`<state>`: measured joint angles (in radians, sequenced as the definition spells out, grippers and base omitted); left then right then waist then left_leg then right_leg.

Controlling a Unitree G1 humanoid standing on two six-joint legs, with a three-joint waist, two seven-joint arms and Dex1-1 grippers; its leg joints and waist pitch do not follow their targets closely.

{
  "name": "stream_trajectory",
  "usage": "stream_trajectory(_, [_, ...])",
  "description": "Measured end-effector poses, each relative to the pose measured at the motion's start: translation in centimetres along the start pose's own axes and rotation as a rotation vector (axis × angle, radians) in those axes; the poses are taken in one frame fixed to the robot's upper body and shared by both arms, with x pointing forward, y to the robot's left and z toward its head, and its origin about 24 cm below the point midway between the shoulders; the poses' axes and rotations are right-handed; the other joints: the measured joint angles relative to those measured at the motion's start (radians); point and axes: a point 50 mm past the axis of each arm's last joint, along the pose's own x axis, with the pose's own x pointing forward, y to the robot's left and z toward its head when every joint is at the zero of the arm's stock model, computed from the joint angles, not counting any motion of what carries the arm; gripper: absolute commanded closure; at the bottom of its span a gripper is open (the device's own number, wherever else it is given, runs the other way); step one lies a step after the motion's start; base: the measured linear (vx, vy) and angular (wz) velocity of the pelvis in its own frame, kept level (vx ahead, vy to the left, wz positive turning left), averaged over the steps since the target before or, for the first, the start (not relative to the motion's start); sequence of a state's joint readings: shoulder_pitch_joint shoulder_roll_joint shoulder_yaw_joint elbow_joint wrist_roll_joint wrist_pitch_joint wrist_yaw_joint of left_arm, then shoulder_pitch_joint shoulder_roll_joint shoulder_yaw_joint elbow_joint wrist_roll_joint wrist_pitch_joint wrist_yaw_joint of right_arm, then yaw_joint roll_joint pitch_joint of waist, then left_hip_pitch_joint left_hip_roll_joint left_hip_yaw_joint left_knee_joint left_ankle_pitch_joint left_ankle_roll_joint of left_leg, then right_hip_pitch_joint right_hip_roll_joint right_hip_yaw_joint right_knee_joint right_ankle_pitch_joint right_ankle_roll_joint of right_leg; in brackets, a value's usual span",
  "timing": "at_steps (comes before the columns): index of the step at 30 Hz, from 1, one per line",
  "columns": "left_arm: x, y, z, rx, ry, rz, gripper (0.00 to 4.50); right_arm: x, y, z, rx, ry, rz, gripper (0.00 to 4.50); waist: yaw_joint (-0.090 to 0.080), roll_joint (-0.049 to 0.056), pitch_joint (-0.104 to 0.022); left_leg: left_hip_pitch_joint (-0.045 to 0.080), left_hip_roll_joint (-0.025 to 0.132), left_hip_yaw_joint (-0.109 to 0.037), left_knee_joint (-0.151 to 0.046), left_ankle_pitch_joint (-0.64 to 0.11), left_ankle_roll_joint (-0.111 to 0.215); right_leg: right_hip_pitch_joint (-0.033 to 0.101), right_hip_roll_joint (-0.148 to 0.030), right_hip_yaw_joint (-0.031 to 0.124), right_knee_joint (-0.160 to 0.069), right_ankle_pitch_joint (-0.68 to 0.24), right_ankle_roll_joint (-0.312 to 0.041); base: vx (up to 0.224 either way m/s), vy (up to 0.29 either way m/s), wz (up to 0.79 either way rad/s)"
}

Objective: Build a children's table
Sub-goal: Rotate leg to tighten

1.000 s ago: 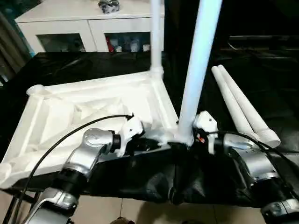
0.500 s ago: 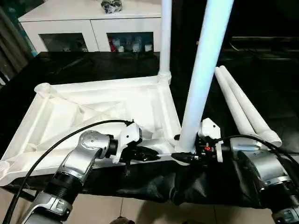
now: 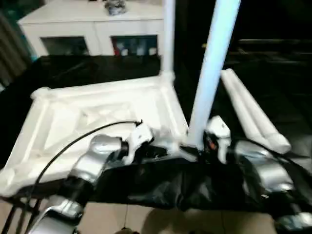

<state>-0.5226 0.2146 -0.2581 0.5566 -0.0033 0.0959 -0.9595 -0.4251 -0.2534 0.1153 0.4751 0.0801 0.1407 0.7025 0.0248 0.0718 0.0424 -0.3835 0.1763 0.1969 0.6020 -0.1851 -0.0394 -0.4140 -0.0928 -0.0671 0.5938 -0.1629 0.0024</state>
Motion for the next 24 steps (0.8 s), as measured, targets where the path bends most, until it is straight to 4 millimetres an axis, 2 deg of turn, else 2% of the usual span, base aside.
stream_trajectory(5, [2.0, 0.6, 0.7, -0.045, -0.003, 0.148, 4.5, 2.8, -0.4, 0.7, 0.081, -0.004, -0.281, 1.78, -0.018, 0.001, -0.001, 0.0, 0.0, -0.001, 0.0, 0.0, 0.0, 0.001, 0.0, 0.0, -0.001, 0.0, 0.0, 0.0, 0.0, 0.0])
stream_trajectory(8, [2.8, 0.6, 1.1, -0.05, -0.004, 0.186, 4.5, 3.6, -0.6, 0.9, 0.088, -0.002, -0.376, 1.78, -0.02, 0.001, 0.0, -0.001, -0.001, -0.001, 0.0, 0.0, 0.0, 0.001, 0.0, -0.001, -0.001, 0.0, 0.0, 0.0, 0.0, 0.0])
stream_trajectory(9, [2.8, 0.6, 1.1, -0.05, -0.004, 0.189, 4.5, 3.7, -0.5, 1.0, 0.088, -0.007, -0.385, 1.22, -0.019, 0.001, 0.0, -0.001, -0.001, -0.001, 0.0, 0.0, 0.0, 0.001, 0.0, 0.0, -0.001, 0.0, 0.0, 0.0, 0.0, 0.0])
stream_trajectory(10, [2.8, 0.7, 1.2, -0.05, -0.004, 0.192, 4.5, 3.9, -0.5, 1.0, 0.092, -0.011, -0.391, 1.08, -0.019, 0.001, 0.0, -0.001, -0.001, -0.001, 0.0, 0.0, 0.0, 0.001, 0.0, 0.0, -0.001, 0.0, -0.001, 0.0, 0.0, 0.0])
stream_trajectory(13, [2.8, 0.7, 1.2, -0.047, -0.006, 0.194, 4.5, 4.0, -0.5, 1.1, 0.093, -0.017, -0.386, 1.02, -0.019, 0.001, -0.001, -0.001, -0.001, -0.001, 0.0, 0.0, 0.0, 0.001, 0.0, 0.0, -0.001, 0.001, -0.001, 0.0, 0.0, 0.0])
stream_trajectory(19, [2.7, 0.7, 1.2, -0.039, -0.01, 0.177, 4.5, 3.9, -0.5, 1.1, 0.084, -0.028, -0.357, 0.59, -0.018, 0.001, -0.001, -0.001, -0.001, -0.001, -0.001, 0.0, 0.0, 0.001, 0.0, -0.001, 0.0, 0.003, -0.004, 0.0, 0.0, 0.0])
stream_trajectory(24, [1.9, 0.5, 1.0, -0.028, -0.018, 0.096, 4.5, 2.3, -1.2, 0.5, 0.006, -0.039, -0.236, 0.16, -0.014, 0.002, 0.0, -0.002, 0.0, -0.001, -0.001, 0.0, 0.0, 0.0, 0.0, -0.001, 0.0, 0.004, -0.005, 0.0, 0.0, 0.0])
